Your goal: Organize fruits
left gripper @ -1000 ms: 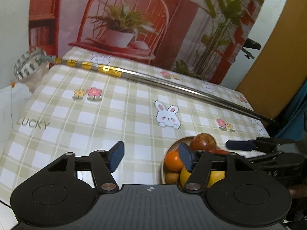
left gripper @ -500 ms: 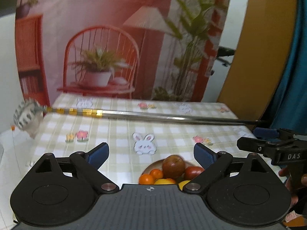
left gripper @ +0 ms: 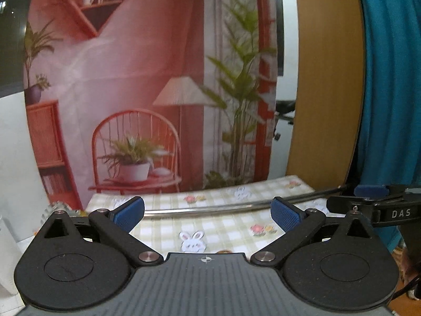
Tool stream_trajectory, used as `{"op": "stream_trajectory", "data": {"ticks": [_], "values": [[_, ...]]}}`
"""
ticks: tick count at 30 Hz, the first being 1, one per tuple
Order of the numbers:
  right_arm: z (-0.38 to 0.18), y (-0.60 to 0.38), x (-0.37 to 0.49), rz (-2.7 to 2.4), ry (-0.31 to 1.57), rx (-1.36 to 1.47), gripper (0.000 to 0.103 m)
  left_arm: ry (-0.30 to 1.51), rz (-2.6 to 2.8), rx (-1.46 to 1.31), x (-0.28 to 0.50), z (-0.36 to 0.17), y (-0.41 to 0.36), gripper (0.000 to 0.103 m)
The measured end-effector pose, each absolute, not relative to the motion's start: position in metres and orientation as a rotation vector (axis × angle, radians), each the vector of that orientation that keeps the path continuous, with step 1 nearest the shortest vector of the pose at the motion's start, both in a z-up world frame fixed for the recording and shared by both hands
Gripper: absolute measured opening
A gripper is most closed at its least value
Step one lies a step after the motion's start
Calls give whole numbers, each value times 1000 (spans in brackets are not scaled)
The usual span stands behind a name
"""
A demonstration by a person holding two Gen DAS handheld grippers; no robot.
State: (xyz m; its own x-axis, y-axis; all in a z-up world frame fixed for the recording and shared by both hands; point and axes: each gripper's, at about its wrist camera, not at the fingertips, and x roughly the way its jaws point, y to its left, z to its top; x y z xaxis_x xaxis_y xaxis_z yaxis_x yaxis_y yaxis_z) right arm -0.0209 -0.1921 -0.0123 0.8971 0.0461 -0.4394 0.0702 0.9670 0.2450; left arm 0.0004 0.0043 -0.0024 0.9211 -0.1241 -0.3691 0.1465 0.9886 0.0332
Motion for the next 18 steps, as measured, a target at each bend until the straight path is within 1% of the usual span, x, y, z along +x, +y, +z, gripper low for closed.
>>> {"op": "stream_trajectory", "data": {"ticks": [18], "values": [[13, -193, -47, -69, 348, 206, 103, 298, -145, 72, -11, 3, -6, 103]]}}
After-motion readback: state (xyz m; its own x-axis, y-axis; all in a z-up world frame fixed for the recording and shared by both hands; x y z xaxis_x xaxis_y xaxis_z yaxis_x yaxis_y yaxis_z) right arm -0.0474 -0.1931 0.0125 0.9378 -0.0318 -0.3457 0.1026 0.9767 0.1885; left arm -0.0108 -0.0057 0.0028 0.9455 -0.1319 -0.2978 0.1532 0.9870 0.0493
